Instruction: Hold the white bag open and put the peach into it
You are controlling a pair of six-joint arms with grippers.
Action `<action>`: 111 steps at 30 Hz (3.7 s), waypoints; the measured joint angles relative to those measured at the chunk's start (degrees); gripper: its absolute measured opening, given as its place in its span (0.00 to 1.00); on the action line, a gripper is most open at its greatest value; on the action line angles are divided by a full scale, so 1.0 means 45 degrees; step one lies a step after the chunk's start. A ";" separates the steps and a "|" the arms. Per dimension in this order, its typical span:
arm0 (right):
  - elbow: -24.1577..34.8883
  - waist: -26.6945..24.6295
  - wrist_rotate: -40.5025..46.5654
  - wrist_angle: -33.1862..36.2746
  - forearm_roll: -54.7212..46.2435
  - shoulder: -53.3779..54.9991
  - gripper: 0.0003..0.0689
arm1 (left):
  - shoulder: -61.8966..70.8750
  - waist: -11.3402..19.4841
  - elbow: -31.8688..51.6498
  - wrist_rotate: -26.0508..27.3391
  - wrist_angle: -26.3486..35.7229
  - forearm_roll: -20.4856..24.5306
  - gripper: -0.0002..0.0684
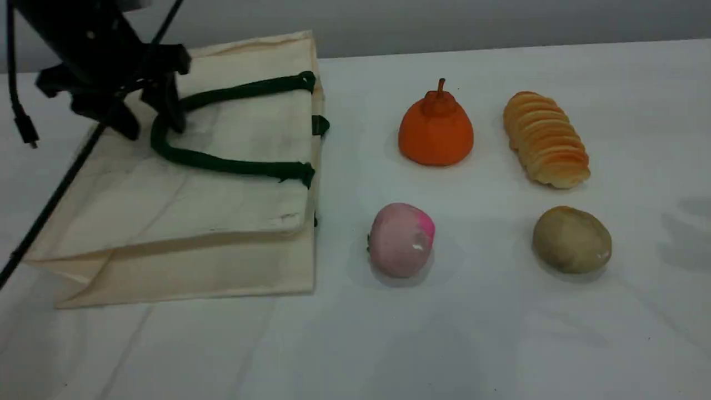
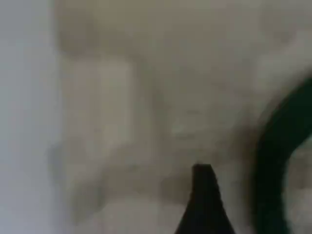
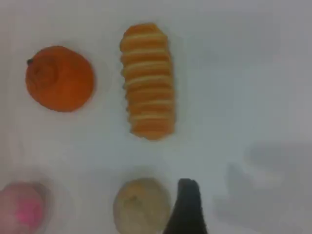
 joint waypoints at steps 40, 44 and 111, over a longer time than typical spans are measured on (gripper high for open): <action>0.0000 0.0000 0.0000 0.0085 -0.0014 0.0000 0.78 | 0.0224 -0.0100 -0.5731 0.4572 0.7306 -0.0132 0.13; 0.0000 0.0000 0.0000 0.0145 -0.0043 0.0000 0.78 | -0.0239 -0.0100 -0.6050 0.4757 0.7291 -0.0157 0.13; 0.0000 0.0000 -0.3531 0.1394 0.2383 0.0736 0.78 | -0.7528 -0.2122 -0.4313 0.9531 0.7244 -0.1826 0.13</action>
